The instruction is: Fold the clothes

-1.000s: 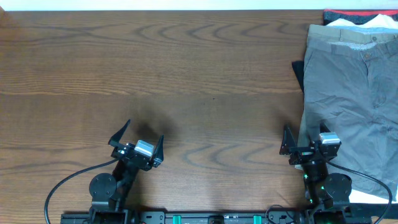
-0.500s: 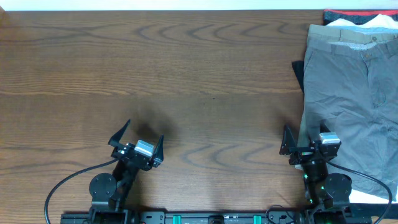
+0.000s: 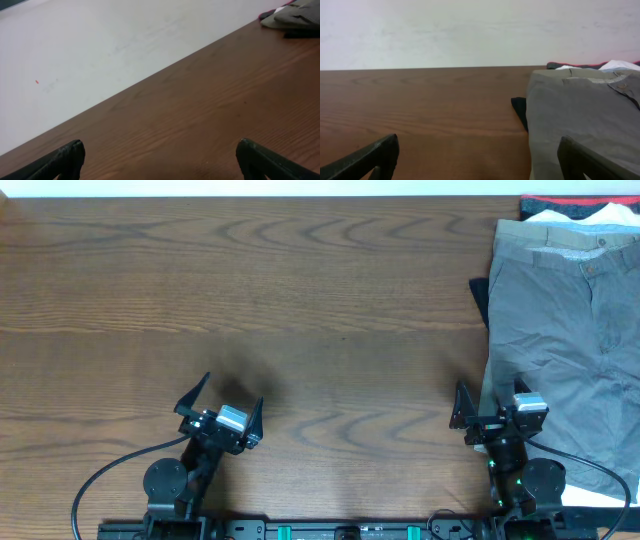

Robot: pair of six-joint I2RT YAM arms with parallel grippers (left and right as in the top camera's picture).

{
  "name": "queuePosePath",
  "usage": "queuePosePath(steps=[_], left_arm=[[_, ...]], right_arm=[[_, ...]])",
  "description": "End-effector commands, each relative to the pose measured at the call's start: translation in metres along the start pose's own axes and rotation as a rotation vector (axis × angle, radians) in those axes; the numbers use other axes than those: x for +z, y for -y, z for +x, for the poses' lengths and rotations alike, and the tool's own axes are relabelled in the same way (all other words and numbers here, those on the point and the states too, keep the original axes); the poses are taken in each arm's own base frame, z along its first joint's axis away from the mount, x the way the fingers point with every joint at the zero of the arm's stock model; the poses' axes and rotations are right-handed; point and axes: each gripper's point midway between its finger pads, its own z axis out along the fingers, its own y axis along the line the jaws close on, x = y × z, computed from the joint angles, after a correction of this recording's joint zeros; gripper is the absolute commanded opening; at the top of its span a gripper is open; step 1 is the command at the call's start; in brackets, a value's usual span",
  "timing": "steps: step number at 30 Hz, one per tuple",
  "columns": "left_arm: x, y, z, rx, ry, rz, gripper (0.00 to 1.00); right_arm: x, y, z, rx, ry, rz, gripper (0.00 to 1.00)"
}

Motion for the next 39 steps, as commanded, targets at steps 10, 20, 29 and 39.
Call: queuePosePath(steps=[10,20,29,39], left_arm=[[0.001,0.008,0.015,-0.026,-0.046,0.030,0.98],[0.001,0.008,0.016,-0.026,-0.047,0.030,0.98],[0.001,0.009,-0.002,-0.005,0.031,0.049,0.98],[-0.010,0.016,-0.060,-0.242,0.217,0.162,0.98]], right_arm=[[0.000,0.001,0.001,0.013,-0.001,0.001,0.99],[0.000,0.001,0.001,0.012,-0.001,0.001,0.99],[0.000,-0.005,0.000,0.151,0.001,-0.031,0.99],[-0.018,-0.068,-0.033,0.281,0.028,-0.407,0.99]])
